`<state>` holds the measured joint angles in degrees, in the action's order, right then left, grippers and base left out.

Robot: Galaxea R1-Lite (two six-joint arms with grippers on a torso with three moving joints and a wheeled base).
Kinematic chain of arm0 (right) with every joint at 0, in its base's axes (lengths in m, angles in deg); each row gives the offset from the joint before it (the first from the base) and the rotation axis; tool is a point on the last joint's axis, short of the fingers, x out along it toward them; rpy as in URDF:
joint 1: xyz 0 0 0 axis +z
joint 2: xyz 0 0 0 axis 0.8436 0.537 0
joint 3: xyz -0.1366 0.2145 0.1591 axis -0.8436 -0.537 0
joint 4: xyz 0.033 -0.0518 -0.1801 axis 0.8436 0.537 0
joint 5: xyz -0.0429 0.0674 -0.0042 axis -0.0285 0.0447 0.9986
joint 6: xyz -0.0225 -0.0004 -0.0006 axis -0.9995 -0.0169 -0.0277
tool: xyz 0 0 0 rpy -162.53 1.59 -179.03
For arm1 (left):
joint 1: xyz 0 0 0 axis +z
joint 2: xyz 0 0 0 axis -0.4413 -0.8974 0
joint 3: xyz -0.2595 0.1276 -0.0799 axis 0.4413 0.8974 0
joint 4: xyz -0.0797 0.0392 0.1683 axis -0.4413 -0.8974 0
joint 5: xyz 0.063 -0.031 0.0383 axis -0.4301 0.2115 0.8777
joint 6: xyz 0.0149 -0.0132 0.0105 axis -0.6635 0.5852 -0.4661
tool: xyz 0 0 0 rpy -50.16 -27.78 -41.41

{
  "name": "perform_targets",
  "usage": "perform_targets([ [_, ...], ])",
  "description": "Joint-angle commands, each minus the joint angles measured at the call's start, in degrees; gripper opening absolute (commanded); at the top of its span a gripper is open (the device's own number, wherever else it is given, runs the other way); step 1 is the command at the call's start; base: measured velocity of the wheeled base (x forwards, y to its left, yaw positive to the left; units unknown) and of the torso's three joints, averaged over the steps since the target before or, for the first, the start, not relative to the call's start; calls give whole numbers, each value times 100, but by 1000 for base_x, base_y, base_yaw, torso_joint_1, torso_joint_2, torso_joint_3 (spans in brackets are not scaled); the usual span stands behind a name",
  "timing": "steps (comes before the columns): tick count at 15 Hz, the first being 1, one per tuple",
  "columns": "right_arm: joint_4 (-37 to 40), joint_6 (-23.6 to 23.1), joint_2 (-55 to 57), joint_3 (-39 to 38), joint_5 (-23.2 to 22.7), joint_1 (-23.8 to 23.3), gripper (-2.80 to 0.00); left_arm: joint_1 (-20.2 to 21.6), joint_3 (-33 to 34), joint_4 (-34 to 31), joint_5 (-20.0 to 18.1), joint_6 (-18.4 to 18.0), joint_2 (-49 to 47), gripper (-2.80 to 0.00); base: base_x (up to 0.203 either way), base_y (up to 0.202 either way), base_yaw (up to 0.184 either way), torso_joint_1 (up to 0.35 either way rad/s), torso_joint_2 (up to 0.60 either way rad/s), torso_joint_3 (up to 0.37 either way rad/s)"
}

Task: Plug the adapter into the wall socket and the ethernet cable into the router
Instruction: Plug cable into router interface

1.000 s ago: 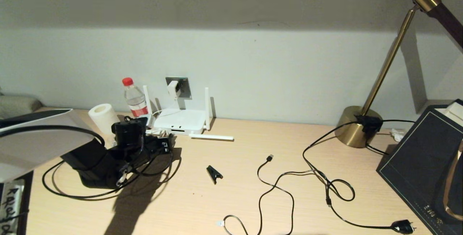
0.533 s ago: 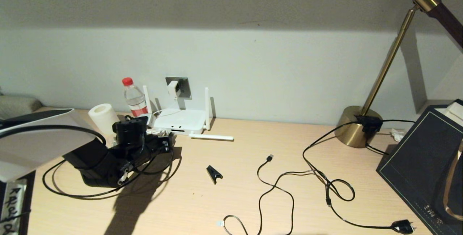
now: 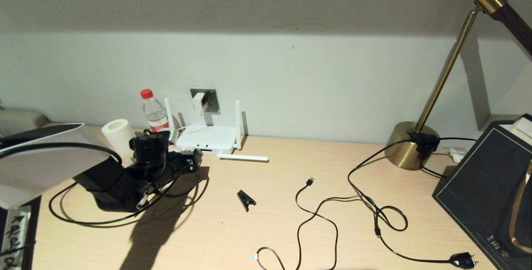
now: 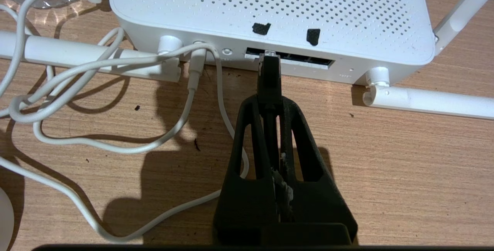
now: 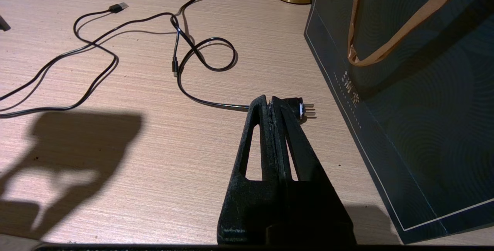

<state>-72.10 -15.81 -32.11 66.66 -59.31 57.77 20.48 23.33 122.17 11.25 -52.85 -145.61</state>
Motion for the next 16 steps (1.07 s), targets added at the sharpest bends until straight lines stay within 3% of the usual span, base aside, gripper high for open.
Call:
perform_targets([
  [1, 5, -3, 7, -3, -3, 2, -280, -5, -42, 32, 0, -6, -9, -280, 0, 0, 0, 0, 0, 0],
  [16, 5, -3, 7, -3, -3, 2, -280, -1, -51, 23, 0, -6, -17, -280, 0, 0, 0, 0, 0, 0],
])
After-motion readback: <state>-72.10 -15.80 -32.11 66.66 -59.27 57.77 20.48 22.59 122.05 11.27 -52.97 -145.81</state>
